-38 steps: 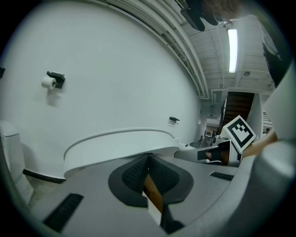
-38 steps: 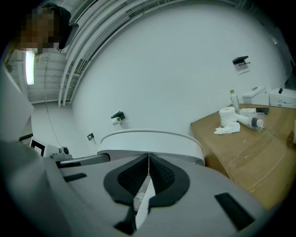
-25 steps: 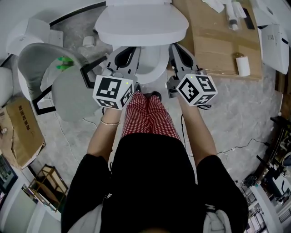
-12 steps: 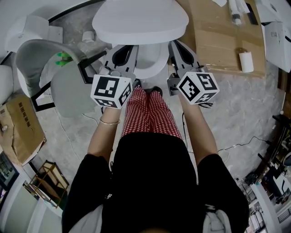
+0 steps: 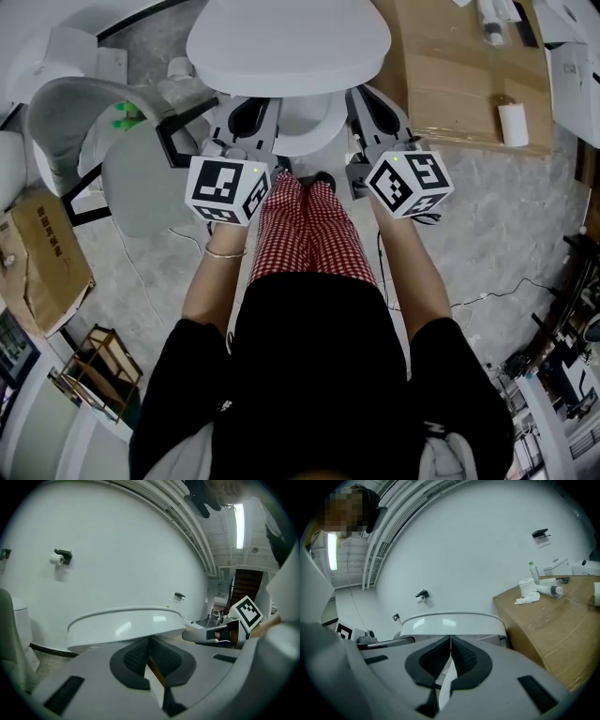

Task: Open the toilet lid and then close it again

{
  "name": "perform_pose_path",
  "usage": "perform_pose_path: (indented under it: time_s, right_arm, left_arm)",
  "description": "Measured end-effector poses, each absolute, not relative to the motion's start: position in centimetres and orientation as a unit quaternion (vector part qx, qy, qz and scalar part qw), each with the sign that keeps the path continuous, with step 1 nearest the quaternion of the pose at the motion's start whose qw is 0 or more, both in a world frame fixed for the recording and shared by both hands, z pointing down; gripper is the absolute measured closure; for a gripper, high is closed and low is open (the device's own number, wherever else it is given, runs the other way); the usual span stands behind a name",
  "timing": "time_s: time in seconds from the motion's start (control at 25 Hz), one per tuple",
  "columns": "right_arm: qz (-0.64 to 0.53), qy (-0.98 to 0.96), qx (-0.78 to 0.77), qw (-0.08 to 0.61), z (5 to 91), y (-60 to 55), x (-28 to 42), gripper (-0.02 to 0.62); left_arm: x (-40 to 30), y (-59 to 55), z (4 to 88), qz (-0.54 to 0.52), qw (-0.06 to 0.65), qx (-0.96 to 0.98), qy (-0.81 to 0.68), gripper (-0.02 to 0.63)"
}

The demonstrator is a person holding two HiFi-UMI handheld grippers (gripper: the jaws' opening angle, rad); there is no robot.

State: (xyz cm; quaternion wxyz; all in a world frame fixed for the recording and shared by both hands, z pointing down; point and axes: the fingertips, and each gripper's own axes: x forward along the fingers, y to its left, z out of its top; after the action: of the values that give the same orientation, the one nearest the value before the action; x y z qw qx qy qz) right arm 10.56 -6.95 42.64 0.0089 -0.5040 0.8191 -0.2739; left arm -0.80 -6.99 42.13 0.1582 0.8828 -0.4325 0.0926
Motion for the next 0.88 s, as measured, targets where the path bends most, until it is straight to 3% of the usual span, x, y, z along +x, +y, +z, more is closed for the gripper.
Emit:
perform_pose_path:
  time_s: [0.88]
  right_arm:
    - [-0.289,0.819,-0.495,-0.013,46.0,-5.0,10.2,0.574]
  left_arm:
    - [-0.4,-4.6,45.8,0.114,0.153,0.888,-0.417,0.603]
